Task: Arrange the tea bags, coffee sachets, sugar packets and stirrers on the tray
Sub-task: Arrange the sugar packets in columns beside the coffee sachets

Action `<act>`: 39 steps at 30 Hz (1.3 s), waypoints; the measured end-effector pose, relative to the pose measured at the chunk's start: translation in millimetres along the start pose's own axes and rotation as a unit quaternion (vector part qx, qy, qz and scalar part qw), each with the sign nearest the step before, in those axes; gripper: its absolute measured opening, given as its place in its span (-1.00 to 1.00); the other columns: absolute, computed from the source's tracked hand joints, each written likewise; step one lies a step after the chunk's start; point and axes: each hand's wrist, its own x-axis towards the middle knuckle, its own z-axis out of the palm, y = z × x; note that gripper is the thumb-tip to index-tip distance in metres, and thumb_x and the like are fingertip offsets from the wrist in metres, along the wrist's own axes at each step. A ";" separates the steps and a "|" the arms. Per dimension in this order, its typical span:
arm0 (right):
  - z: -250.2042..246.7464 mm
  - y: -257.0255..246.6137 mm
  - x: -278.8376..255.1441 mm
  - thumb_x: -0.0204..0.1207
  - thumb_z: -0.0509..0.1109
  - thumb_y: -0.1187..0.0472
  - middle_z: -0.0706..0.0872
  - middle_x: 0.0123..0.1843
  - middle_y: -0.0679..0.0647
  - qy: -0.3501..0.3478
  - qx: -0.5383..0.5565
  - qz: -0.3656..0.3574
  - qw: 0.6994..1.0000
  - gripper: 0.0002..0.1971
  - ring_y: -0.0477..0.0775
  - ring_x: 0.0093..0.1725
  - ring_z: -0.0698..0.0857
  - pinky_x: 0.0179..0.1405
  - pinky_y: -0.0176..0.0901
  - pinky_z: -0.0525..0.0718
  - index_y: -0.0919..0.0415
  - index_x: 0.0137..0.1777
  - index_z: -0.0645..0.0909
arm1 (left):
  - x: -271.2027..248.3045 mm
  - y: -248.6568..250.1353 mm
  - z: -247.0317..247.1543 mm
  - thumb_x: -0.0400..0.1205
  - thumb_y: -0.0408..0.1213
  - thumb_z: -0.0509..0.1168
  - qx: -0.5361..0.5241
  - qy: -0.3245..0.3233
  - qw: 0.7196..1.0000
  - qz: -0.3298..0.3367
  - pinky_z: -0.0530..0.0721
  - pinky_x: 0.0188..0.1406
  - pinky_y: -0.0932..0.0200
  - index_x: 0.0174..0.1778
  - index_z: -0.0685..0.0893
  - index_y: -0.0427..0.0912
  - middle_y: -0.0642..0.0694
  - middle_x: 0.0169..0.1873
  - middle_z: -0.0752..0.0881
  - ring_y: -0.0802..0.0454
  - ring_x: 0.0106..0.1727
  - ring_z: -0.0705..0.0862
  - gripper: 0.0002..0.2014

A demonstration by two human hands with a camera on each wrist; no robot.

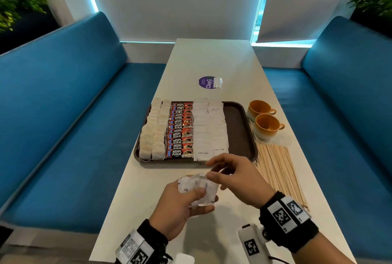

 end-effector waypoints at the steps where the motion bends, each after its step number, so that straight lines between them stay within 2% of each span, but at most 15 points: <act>1: 0.4 1.6 -4.7 0.54 0.62 0.16 0.83 -0.05 -0.02 -0.011 -0.003 -0.001 1.000 -0.83 -0.02 -0.17 0.81 -0.20 -0.17 0.83 -0.04 0.09 0.80 | -0.7 0.4 1.5 0.64 -0.51 0.39 0.009 0.004 1.000 0.006 0.85 -0.12 -0.14 0.33 0.66 -0.35 -0.48 0.09 0.79 -0.46 0.08 0.81 -0.68; 3: 0.6 6.2 -12.8 0.56 0.60 0.25 0.84 -0.06 0.01 -0.024 0.002 -0.006 1.000 -0.83 0.01 -0.22 0.82 -0.21 -0.14 0.84 0.03 0.10 0.80 | -2.1 0.9 4.1 0.62 -0.45 0.44 0.017 0.014 1.000 0.016 0.85 -0.20 -0.07 0.30 0.68 -0.36 -0.46 0.05 0.81 -0.38 -0.01 0.83 -0.67; 6: 1.0 15.6 -19.8 0.53 0.60 0.38 0.80 -0.12 0.14 -0.015 0.049 -0.005 0.999 -0.83 0.15 -0.27 0.81 -0.22 0.03 0.85 0.18 0.04 0.73 | -2.2 -0.9 7.1 0.59 -0.35 0.48 0.015 0.043 0.999 0.020 0.81 -0.36 0.06 0.26 0.71 -0.35 -0.40 -0.01 0.83 -0.24 -0.14 0.83 -0.67; 8: 1.7 22.0 -22.4 0.51 0.59 0.45 0.74 -0.09 0.32 -0.004 0.071 -0.001 0.997 -0.81 0.24 -0.28 0.81 -0.23 0.05 0.83 0.26 -0.05 0.63 | -0.5 -3.6 7.5 0.56 -0.27 0.50 -0.003 0.069 0.997 0.021 0.79 -0.41 0.07 0.24 0.74 -0.33 -0.39 0.02 0.83 -0.20 -0.16 0.83 -0.65; 9: 1.9 25.2 -23.3 0.51 0.58 0.47 0.71 -0.10 0.32 0.001 0.080 0.003 0.997 -0.80 0.27 -0.28 0.81 -0.22 0.06 0.83 0.27 -0.09 0.60 | 0.7 -4.6 7.5 0.57 -0.25 0.50 -0.014 0.078 0.997 0.023 0.78 -0.40 0.06 0.22 0.75 -0.32 -0.38 0.06 0.82 -0.21 -0.14 0.83 -0.66; 12: 1.3 32.1 -26.9 0.52 0.55 0.51 0.68 -0.13 0.24 0.027 0.118 0.019 0.992 -0.81 0.31 -0.26 0.82 -0.18 0.05 0.85 0.29 -0.17 0.63 | 1.8 -5.8 8.3 0.57 -0.34 0.49 -0.046 0.071 0.996 0.023 0.82 -0.30 0.04 0.24 0.71 -0.35 -0.37 0.08 0.82 -0.21 -0.08 0.83 -0.67; 15: 1.0 35.7 -30.5 0.52 0.53 0.55 0.71 -0.08 0.37 0.062 0.166 0.037 0.983 -0.89 0.32 -0.24 0.82 -0.19 -0.01 0.85 0.37 -0.13 0.73 | 2.0 -8.0 8.6 0.50 -0.54 0.49 -0.037 0.050 0.998 0.024 0.81 -0.25 0.10 0.29 0.63 -0.42 -0.33 -0.03 0.80 -0.13 -0.17 0.78 -0.58; 17: 0.9 36.4 -32.5 0.51 0.52 0.57 0.74 -0.09 0.36 0.079 0.192 0.050 0.977 -0.88 0.34 -0.24 0.84 -0.21 -0.04 0.85 0.39 -0.07 0.77 | 3.3 -10.0 8.8 0.52 -0.64 0.46 -0.017 0.047 0.998 0.025 0.79 -0.24 0.14 0.26 0.63 -0.44 -0.32 -0.07 0.78 -0.10 -0.21 0.76 -0.62; 21: -0.2 36.0 -37.0 0.44 0.59 0.57 0.79 -0.13 0.34 0.078 0.198 0.064 0.975 -0.80 0.34 -0.23 0.86 -0.16 -0.04 0.85 0.32 -0.03 0.84 | 5.2 -10.7 11.4 0.55 -0.70 0.39 -0.018 0.080 0.996 0.035 0.76 -0.32 0.19 0.12 0.71 -0.36 -0.29 -0.16 0.81 -0.06 -0.27 0.76 -0.73; 24: -1.5 36.7 -39.1 0.40 0.61 0.57 0.84 -0.13 0.32 0.073 0.204 0.073 0.974 -0.75 0.26 -0.24 0.85 -0.12 -0.08 0.84 0.30 0.01 0.85 | 5.0 -10.3 12.9 0.56 -0.70 0.38 -0.007 0.081 0.996 0.044 0.73 -0.37 0.22 0.09 0.71 -0.34 -0.22 -0.25 0.81 -0.01 -0.33 0.73 -0.74; 27: -3.1 36.9 -39.4 0.39 0.63 0.55 0.88 -0.10 0.31 0.079 0.195 0.076 0.975 -0.68 0.19 -0.23 0.86 -0.08 -0.14 0.81 0.25 0.10 0.85 | 5.2 -10.3 12.1 0.57 -0.67 0.39 -0.002 0.087 0.995 0.045 0.72 -0.37 0.21 0.10 0.70 -0.33 -0.23 -0.26 0.79 -0.01 -0.34 0.71 -0.75; 31: -2.7 32.4 -41.4 0.39 0.64 0.52 0.88 -0.19 0.29 0.048 0.157 0.073 0.984 -0.60 0.13 -0.23 0.86 0.04 -0.16 0.79 0.13 0.16 0.83 | 4.3 -9.8 9.8 0.59 -0.42 0.49 0.013 0.085 0.996 0.020 0.64 -0.42 0.15 0.04 0.69 -0.23 -0.19 -0.23 0.75 -0.03 -0.31 0.64 -0.84; 35: -0.4 29.0 -40.8 0.41 0.63 0.52 0.88 -0.24 0.27 0.030 0.135 0.065 0.988 -0.60 0.09 -0.24 0.86 -0.02 -0.28 0.79 0.11 0.16 0.83 | 5.2 -8.8 6.4 0.64 -0.29 0.47 0.036 0.111 0.993 0.011 0.51 -0.58 0.21 -0.16 0.63 -0.16 -0.23 -0.26 0.64 0.01 -0.41 0.53 -0.86; 39: -2.3 29.4 -35.8 0.41 0.64 0.49 0.88 -0.25 0.24 0.032 0.115 0.062 0.991 -0.61 0.11 -0.21 0.87 0.08 -0.15 0.78 0.07 0.15 0.84 | 4.0 -6.4 5.4 0.70 -0.22 0.40 0.011 0.122 0.993 -0.001 0.52 -0.56 0.20 -0.14 0.68 -0.21 -0.19 -0.32 0.63 0.00 -0.42 0.53 -0.84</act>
